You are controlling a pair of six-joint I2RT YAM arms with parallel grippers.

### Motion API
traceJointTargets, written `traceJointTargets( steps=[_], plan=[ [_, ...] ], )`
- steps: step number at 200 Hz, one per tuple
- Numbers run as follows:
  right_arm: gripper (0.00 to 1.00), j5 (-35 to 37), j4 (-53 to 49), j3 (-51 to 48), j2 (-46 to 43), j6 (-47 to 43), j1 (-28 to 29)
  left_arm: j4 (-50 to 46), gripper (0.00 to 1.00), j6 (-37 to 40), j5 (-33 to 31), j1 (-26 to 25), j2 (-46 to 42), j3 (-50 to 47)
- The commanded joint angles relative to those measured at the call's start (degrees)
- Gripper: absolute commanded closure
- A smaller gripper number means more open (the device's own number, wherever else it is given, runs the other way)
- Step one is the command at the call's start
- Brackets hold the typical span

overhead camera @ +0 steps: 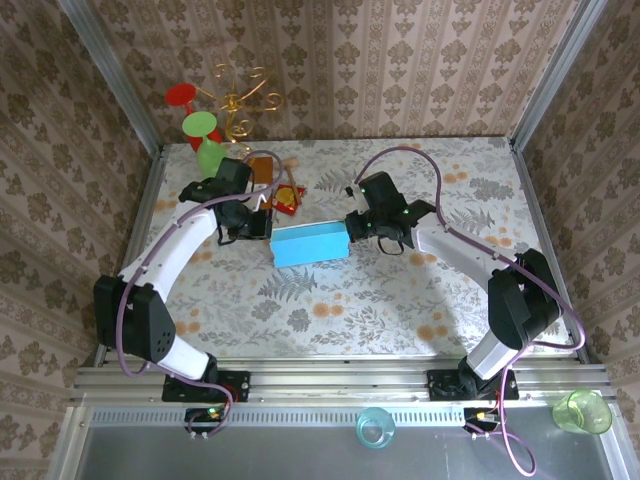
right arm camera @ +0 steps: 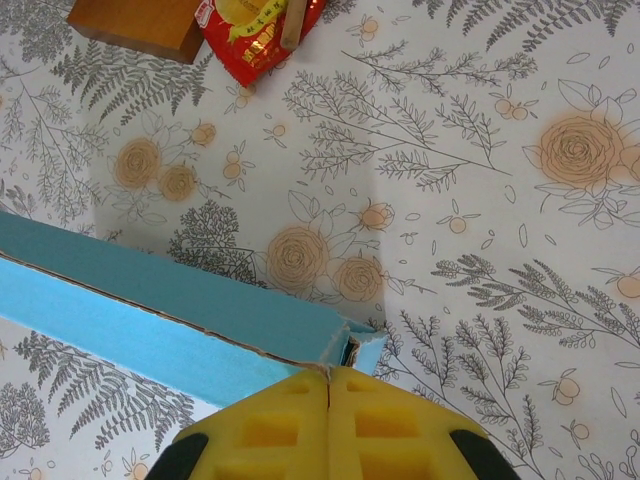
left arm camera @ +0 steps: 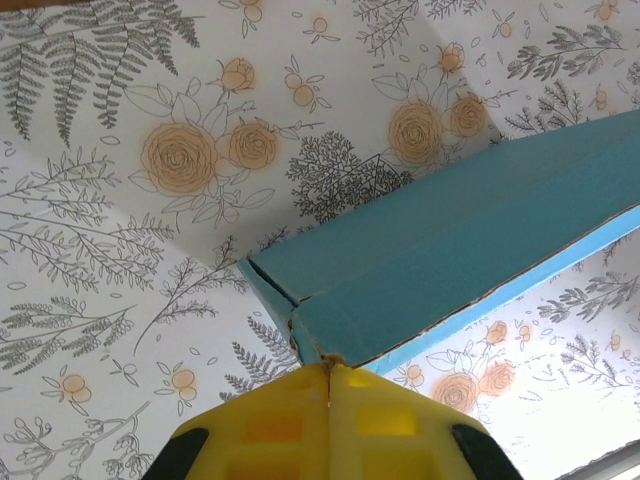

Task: Fold the paper box

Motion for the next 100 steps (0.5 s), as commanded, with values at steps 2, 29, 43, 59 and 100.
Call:
traceJointTargets(
  steps=[2,29,43,59,100],
  plan=[
    [1.0,-0.9,-4.3,0.7,1.8,0.9,0.1,-2.5,1.0,-2.4,2.1,-0.4,1.1,2.3],
    [1.0,-1.1,-4.3,0.8,1.9,1.0,0.1,-2.3,1.0,-4.4,3.0,-0.5,1.5,2.6],
    [1.0,-1.2,-4.4,0.9,1.9,1.0,0.1,-2.4,1.0,-5.5,3.5,-0.6,1.9,3.0],
    [1.0,-1.1,-4.6,0.9,2.0,0.9,0.1,-2.7,1.0,-6.0,4.0,-0.7,2.4,3.5],
    [1.0,-1.1,-4.5,0.9,2.0,1.1,0.1,-2.4,1.0,-6.4,3.8,-0.9,2.2,2.5]
  ],
)
